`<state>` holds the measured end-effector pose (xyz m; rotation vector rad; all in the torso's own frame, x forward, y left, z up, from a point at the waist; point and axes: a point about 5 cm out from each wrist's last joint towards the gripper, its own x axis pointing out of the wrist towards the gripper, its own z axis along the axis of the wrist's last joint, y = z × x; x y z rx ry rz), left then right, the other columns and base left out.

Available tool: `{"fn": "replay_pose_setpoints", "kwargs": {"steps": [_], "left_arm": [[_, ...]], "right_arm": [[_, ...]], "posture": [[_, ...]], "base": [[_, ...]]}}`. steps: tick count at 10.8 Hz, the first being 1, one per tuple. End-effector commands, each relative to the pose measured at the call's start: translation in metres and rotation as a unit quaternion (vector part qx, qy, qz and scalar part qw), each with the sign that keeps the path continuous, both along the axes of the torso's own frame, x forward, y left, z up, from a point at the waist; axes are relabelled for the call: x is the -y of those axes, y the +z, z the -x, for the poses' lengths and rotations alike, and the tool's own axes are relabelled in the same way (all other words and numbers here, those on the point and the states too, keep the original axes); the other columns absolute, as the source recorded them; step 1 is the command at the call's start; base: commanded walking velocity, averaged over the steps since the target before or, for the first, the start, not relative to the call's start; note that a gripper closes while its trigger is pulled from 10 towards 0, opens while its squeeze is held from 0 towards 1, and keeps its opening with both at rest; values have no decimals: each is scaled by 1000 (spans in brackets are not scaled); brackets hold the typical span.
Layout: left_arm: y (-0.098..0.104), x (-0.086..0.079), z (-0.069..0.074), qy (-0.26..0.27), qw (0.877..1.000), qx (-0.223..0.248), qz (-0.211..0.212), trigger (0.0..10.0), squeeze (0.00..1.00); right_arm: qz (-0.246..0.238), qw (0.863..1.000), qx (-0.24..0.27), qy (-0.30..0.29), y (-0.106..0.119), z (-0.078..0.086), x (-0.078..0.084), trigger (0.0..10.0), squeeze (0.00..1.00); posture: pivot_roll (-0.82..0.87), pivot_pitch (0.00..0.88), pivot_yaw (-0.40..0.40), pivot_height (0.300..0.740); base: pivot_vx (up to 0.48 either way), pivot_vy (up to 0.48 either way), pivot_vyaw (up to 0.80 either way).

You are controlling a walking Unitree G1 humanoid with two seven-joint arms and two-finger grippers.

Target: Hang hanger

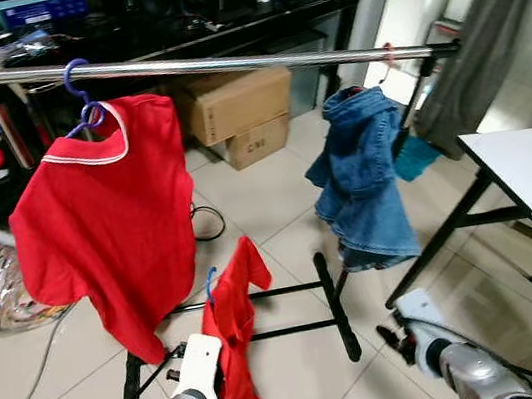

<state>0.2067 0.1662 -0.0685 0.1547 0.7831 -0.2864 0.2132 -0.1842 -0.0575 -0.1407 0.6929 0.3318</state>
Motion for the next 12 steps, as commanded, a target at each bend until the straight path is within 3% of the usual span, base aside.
{"fn": "replay_pose_setpoints", "kwargs": {"steps": [1, 10, 11, 12], "left_arm": [[5, 4, -8, -2, 1000, 22, 6, 10000, 0], [3, 6, -4, 2, 1000, 21, 7, 10000, 0], [20, 3, -25, 18, 996, 86, 34, 10000, 0], [33, -3, -37, 23, 990, 128, 46, 10000, 0]], "right_arm": [[4, 1000, 2, 4, 0, 1, 3, 10000, 0], [9, 1000, 4, 18, 1, 1, 4, 10000, 0], [22, 995, 49, 80, 8, -3, -2, 10000, 0], [3, 994, 79, 80, 16, -9, -2, 10000, 0]], "posture": [[109, 0, -107, 740], [107, 0, -114, 740], [105, 0, -108, 740], [121, 0, -115, 740]], "base": [[0, 0, 0], [0, 0, 0], [0, 0, 0], [0, 0, 0]]}}
